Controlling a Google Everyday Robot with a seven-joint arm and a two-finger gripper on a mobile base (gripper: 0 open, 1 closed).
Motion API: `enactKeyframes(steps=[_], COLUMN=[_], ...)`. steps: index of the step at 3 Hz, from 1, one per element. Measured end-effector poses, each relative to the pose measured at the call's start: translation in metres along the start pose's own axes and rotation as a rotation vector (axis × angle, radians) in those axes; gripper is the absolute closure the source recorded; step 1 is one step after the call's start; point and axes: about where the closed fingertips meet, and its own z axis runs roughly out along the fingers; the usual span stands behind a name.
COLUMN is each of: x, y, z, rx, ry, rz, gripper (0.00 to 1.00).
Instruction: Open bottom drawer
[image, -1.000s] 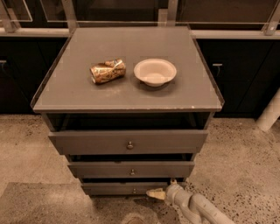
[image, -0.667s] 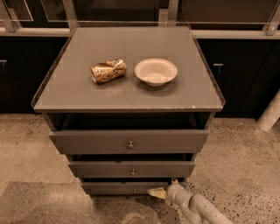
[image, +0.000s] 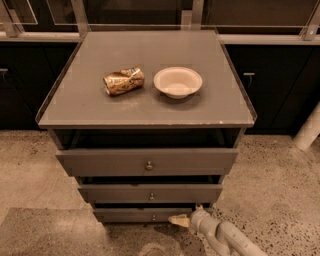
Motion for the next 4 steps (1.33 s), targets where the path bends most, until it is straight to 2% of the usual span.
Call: enactKeyframes(steps=[1,2,3,4], x=[-0.016,-0.017,0.008,0.013], y=[0.033,0.080,0.099,0.102], z=[0.009,0.005,-0.023,-0.024], rx=[-0.164,-0.436,-0.605,-0.602], ry=[0.055,0.178,0.288,0.290], rz=[-0.152,-0.363,-0.458,-0.438], gripper=[0.00,0.00,0.00,0.00])
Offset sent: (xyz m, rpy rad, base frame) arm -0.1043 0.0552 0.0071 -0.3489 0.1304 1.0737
